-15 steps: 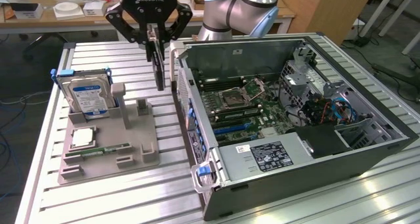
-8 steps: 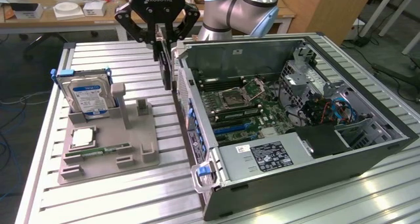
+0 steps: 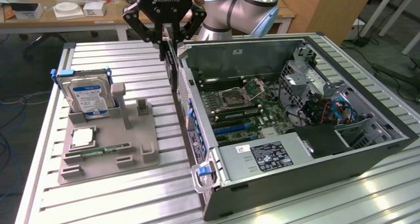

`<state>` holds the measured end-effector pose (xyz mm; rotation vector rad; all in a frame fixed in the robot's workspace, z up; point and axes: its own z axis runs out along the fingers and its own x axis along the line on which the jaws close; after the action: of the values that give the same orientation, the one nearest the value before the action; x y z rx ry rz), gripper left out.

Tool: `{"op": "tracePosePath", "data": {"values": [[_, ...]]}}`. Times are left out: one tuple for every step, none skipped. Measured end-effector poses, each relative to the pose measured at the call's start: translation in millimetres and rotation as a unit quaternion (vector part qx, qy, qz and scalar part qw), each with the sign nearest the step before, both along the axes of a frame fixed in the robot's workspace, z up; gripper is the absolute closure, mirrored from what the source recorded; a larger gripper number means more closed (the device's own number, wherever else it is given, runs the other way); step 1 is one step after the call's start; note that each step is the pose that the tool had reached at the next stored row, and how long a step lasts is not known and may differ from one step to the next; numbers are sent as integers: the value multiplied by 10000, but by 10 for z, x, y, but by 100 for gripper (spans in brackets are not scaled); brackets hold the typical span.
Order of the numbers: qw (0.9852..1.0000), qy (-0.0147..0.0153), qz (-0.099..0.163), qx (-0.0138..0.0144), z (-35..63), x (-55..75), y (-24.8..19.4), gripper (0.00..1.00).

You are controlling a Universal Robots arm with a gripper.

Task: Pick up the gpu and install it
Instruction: 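Pick up the gpu and move the gpu toward the slot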

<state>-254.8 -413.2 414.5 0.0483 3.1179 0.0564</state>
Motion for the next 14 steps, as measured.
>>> {"op": "tracePosePath", "data": {"values": [[10000,0,0,0,0,10,0,72],[10000,0,0,0,0,22,0,72],[10000,1,0,0,0,35,0,72],[10000,0,0,0,0,47,0,72],[10000,0,0,0,-1,58,0,72],[10000,0,1,0,-1,70,0,72],[10000,1,1,0,-1,84,0,72],[10000,0,2,0,-1,99,0,72],[10000,0,3,0,-2,115,0,72],[10000,1,5,-1,-2,132,0,72],[10000,1,6,0,-2,149,0,72],[10000,0,6,0,-3,166,0,72],[10000,0,8,0,-4,187,0,72],[10000,1,10,0,-4,209,0,72]]}}
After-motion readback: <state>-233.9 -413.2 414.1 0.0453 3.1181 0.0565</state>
